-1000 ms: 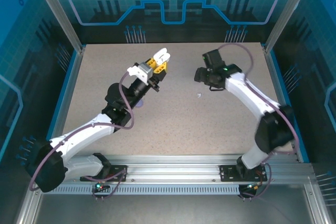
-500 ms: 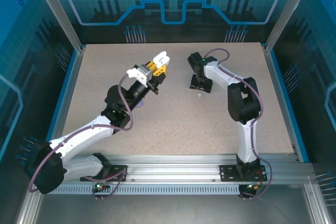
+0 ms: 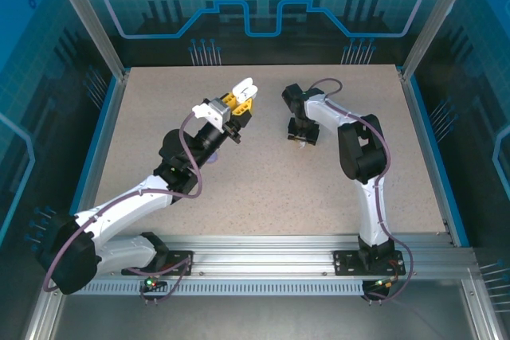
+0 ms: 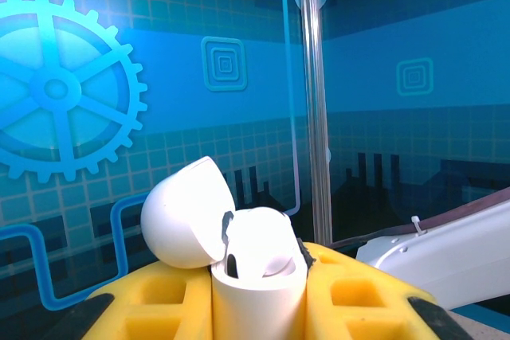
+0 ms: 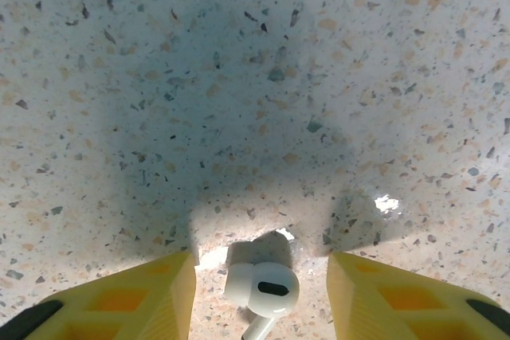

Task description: Insert the wireless bluetooth earbuds into the charging case

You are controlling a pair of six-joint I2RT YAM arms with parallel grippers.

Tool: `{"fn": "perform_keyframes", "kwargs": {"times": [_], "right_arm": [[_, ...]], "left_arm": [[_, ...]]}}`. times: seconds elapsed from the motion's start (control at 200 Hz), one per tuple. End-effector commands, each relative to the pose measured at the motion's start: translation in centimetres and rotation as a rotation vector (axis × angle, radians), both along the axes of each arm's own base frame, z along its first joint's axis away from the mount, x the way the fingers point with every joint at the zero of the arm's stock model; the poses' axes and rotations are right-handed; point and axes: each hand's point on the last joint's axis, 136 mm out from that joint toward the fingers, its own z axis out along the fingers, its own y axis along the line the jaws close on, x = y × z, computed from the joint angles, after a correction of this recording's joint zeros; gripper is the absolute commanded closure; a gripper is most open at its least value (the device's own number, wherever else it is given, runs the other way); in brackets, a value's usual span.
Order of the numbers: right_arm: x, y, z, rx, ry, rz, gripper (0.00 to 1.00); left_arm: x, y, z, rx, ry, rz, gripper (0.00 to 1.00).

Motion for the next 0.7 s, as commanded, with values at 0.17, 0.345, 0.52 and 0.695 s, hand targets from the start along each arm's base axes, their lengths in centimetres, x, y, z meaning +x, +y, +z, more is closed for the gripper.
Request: {"fn": "perform_keyframes", "kwargs": {"times": [0.17, 0.345, 0.52, 0.695], "right_arm": [[-1.0, 0.1, -1.0, -0.015, 0.031, 0.007, 0.57], [-1.1, -0.6, -1.5, -0.027, 0.034, -0.006, 0.6], [-0.9, -1.1, -1.6, -0.036, 0.026, -0.017, 0.6], [-0.8, -1.5, -1.7, -0.027, 0.025, -0.013, 0.64]], "left_arm": [[-0.6, -0.2, 1.0, -0.032, -0.032, -0.026, 1.0], [-0.7, -0.2, 1.1, -0.033, -0.032, -0.03, 1.0], [-0.6, -0.3, 1.1, -0.031, -0.03, -0.03, 1.0], [-0.5, -0.5, 1.0, -0.027, -0.029, -0.032, 1.0]]}}
